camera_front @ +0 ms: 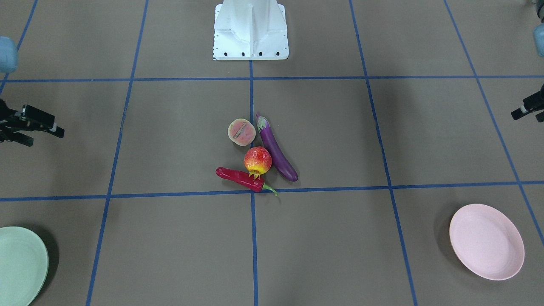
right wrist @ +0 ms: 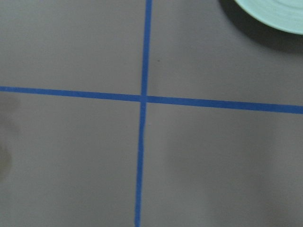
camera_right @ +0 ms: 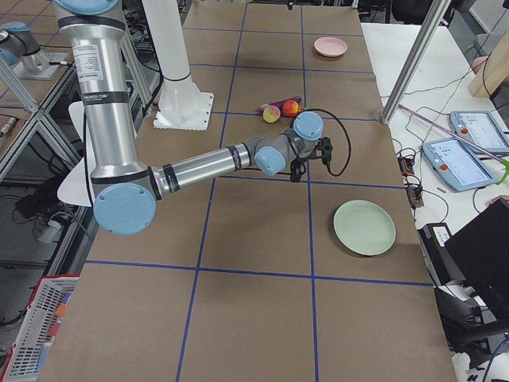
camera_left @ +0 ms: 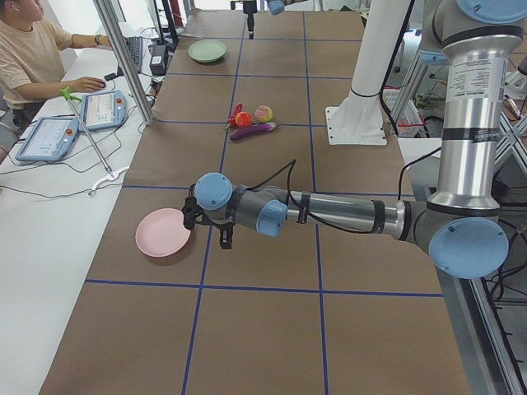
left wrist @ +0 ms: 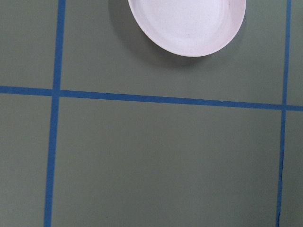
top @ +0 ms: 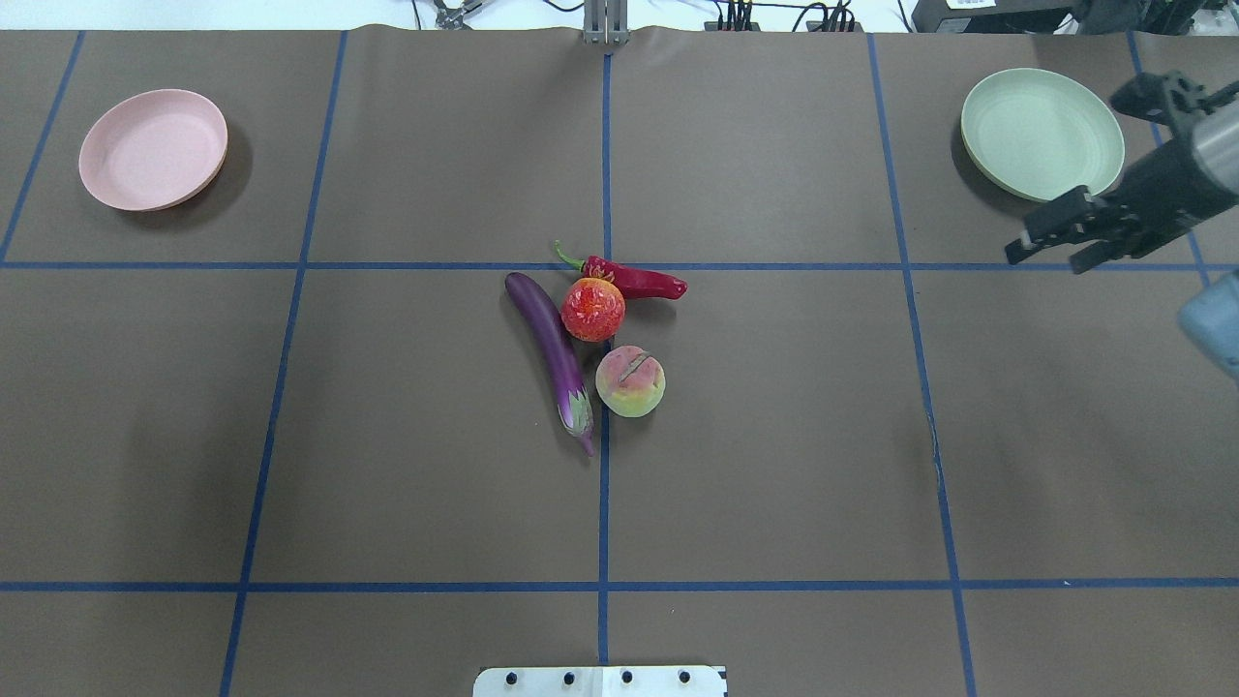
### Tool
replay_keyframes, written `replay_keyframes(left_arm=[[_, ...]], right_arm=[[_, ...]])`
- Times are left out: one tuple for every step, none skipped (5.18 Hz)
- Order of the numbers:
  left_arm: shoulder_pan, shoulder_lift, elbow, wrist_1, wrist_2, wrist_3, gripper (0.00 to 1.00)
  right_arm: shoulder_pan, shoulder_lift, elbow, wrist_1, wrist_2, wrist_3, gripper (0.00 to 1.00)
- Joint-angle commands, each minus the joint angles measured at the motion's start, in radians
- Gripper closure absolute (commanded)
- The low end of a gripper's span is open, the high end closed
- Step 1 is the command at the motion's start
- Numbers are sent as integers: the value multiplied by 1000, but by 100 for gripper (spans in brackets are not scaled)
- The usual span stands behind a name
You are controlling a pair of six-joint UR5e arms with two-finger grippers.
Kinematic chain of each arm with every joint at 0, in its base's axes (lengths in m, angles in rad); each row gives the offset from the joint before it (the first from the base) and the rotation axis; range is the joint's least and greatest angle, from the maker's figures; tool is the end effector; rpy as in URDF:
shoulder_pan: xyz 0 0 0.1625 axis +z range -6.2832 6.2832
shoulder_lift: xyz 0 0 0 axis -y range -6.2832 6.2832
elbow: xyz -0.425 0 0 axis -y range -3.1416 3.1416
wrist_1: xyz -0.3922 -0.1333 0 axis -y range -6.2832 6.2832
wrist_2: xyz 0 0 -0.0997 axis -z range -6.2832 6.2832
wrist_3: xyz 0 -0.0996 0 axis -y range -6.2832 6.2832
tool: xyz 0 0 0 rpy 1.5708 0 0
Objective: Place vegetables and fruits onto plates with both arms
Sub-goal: 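Reach the right gripper down to the pink-yellow peach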
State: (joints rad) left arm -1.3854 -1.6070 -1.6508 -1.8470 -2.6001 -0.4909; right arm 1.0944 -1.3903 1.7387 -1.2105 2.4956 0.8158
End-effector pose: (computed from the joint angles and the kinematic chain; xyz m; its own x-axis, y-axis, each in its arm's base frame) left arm 0.0481 -0.5167 0.5511 0.4738 -0.0603 -0.8786 0.0601 0.9975 -0.0360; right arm -0.2089 -0.5220 0.4273 0.4568 -0.0143 0.8894 0.0226 0.9997 0.0045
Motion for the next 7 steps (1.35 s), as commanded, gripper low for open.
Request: replay_keyframes(left_arm=[[86, -106, -3, -41, -2, -226, 0], [132, -129, 3, -40, 8, -232, 0], [141, -131, -1, -41, 5, -235, 0], [143, -131, 5, -43, 6, -236, 0], [157, -131, 6, -43, 6, -236, 0], [157, -129, 8, -43, 6, -235, 0], [157, -129, 9, -41, 6, -236, 0]], right_arm=[[-193, 150, 18, 20, -166, 322, 0], [-331, 227, 19, 20, -360, 401, 0], [-429, 303, 9, 8, -521, 422, 0], [-461, 348, -17, 6, -547, 434, 0], [-481, 408, -45, 6, -549, 463, 0], [-537, 404, -51, 11, -572, 445, 1], [-557, 410, -59, 15, -637, 340, 4]])
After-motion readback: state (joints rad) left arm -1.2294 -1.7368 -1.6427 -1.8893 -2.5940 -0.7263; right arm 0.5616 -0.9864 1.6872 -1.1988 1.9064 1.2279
